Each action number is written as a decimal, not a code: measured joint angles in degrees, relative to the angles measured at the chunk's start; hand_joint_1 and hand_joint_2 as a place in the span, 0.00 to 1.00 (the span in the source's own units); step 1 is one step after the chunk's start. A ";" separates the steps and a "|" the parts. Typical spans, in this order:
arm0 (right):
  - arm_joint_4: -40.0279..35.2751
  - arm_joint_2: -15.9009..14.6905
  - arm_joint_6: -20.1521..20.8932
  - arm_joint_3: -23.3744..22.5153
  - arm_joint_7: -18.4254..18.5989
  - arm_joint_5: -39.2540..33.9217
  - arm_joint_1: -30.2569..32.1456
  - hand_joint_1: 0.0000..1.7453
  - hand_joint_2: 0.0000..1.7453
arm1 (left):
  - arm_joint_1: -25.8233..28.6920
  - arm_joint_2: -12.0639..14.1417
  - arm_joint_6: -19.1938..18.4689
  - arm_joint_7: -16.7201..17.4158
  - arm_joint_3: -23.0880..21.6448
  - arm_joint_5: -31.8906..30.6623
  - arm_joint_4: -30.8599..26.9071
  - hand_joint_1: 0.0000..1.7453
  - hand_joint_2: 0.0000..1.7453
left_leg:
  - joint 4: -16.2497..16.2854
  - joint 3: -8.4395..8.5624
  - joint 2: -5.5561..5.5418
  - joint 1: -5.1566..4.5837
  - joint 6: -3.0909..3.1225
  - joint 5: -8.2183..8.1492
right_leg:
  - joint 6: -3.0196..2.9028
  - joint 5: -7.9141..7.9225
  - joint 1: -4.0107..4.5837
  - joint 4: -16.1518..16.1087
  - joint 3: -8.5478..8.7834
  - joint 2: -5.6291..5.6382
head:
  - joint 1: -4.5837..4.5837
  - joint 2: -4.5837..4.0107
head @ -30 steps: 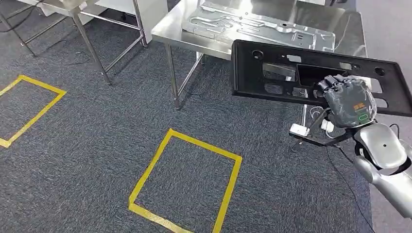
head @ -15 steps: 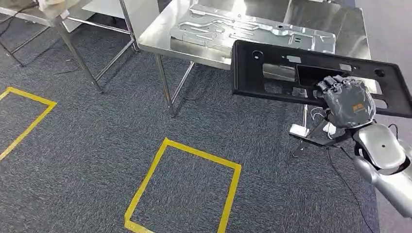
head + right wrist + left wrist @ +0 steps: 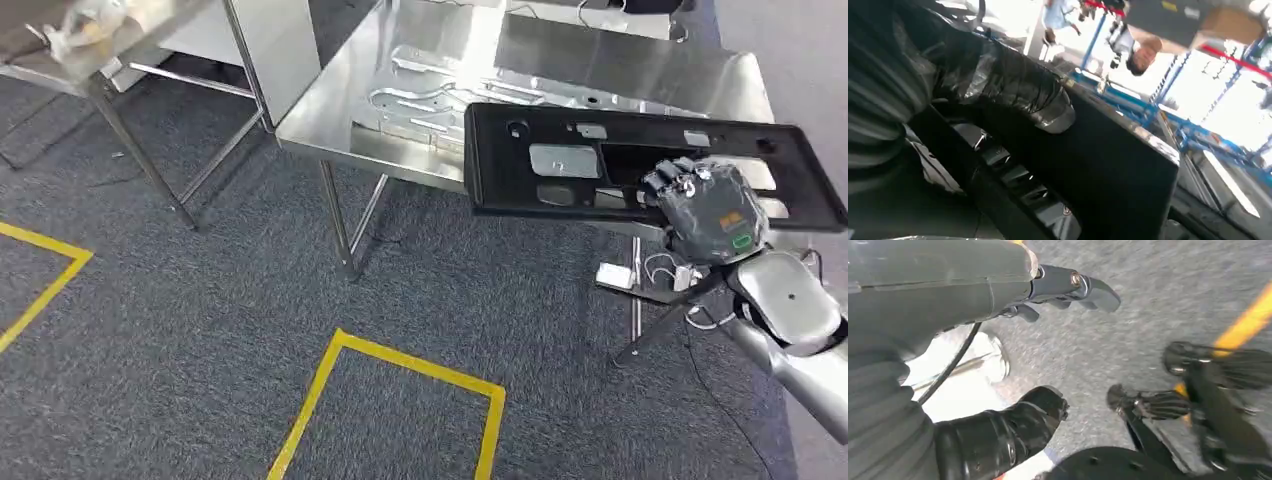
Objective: Take the parts from the cabinet and place them on the table.
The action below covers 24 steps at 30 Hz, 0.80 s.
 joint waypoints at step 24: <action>7.67 1.40 3.16 3.30 0.00 -4.70 -2.53 1.00 1.00 | 0.19 0.22 0.83 -0.68 0.90 -0.22 0.07 0.00 1.00 | 2.89 -8.33 0.60 2.33 -5.20 4.17 | -0.47 -4.69 -0.84 -15.70 10.22 0.33 | -0.70 -0.02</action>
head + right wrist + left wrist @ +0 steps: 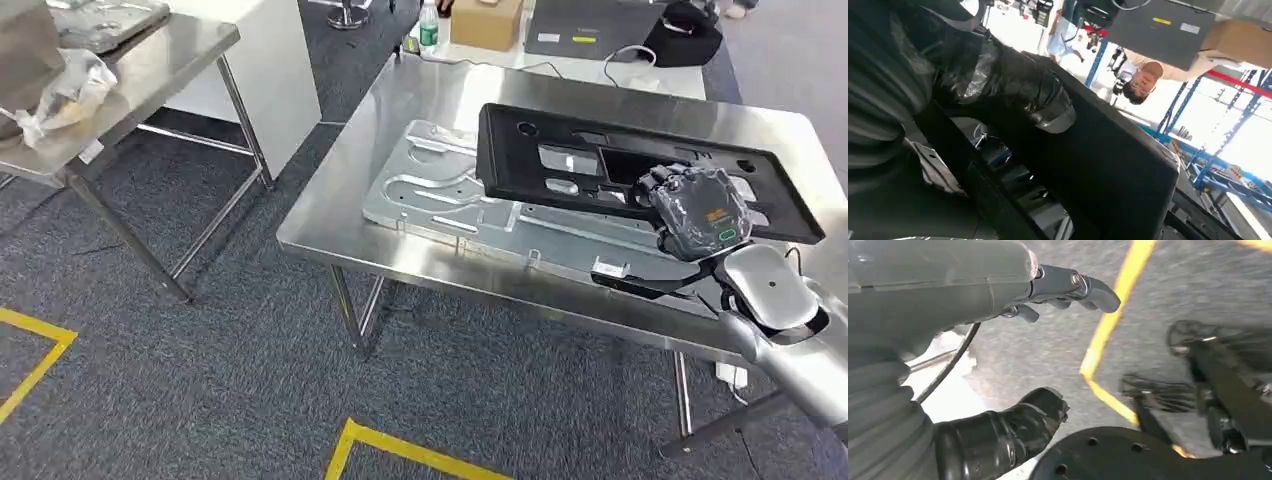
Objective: Take the parts from the cabinet and place them on the table.
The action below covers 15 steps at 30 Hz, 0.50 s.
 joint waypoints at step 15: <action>18.25 1.64 2.45 -0.13 -1.77 -3.59 -2.84 1.00 1.00 | -1.01 -0.66 -0.24 -0.57 -0.02 -0.57 0.15 0.00 1.00 | 1.53 3.46 -0.65 -3.73 4.44 -2.11 | -5.68 2.27 3.40 5.01 -9.78 -0.94 | -0.55 -0.04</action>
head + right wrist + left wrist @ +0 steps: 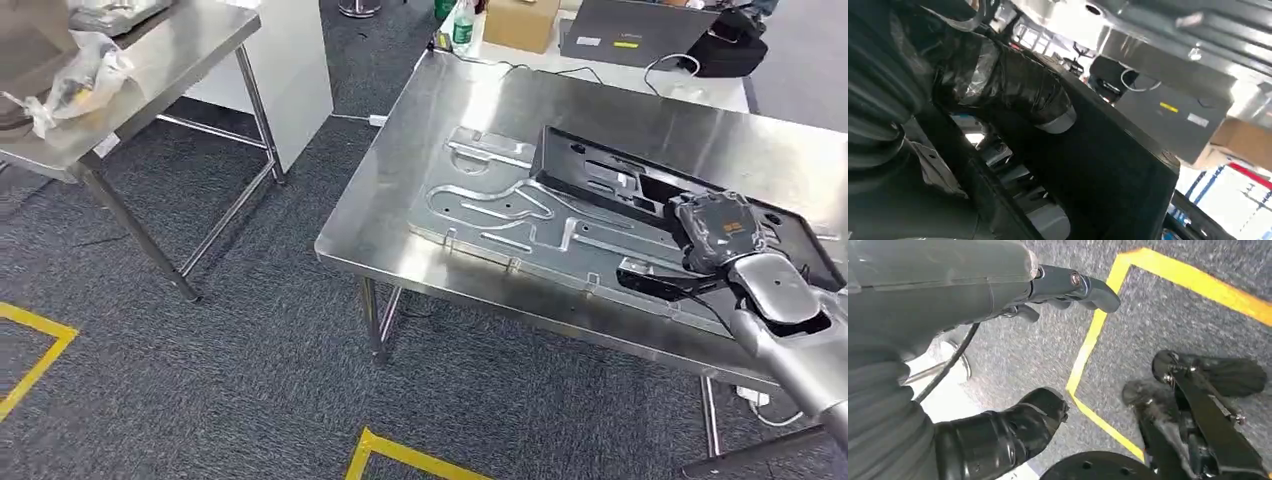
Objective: Take the parts from the cabinet and place them on the table.
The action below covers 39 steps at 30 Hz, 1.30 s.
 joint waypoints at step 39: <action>36.74 10.12 -6.93 4.96 -5.92 1.03 -13.87 1.00 1.00 | -0.42 2.06 -1.11 -0.15 -0.59 -1.84 -0.09 0.00 1.00 | -2.16 5.04 0.58 3.92 -3.05 -3.01 | 6.26 4.65 -2.54 -1.92 -3.04 -0.08 | 0.26 0.02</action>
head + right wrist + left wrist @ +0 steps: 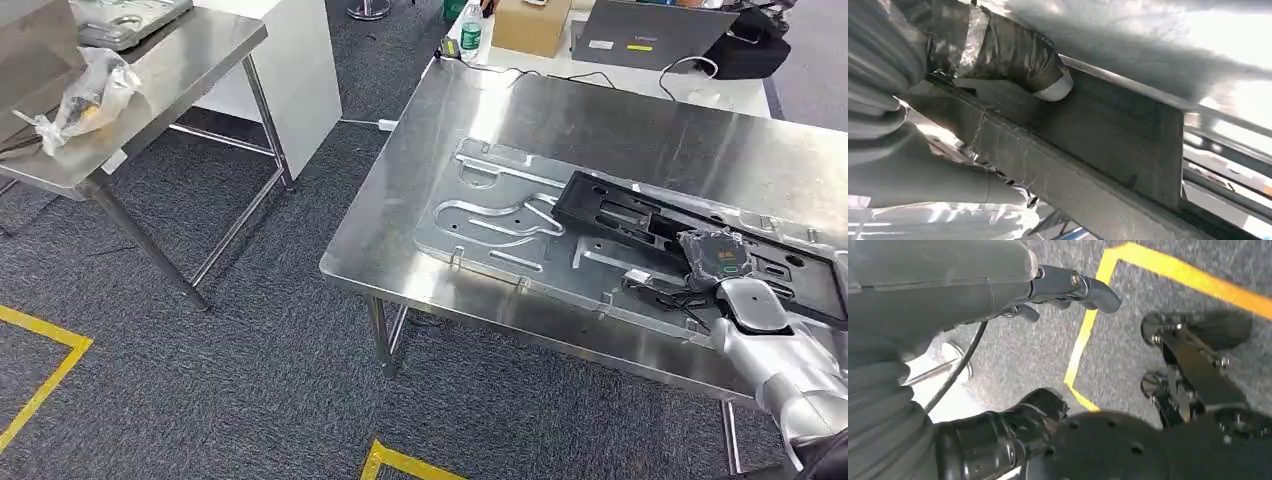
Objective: Take the parts from the cabinet and place them on the table.
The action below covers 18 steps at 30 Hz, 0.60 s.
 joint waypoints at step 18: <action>4.20 1.90 -0.48 0.79 -0.02 1.95 -5.47 0.00 0.00 | -0.02 0.11 -0.04 1.03 -0.50 0.41 0.00 0.00 0.00 | -0.27 0.16 0.03 0.03 -0.84 0.17 | -0.31 0.05 0.21 0.01 0.09 0.05 | 0.00 0.00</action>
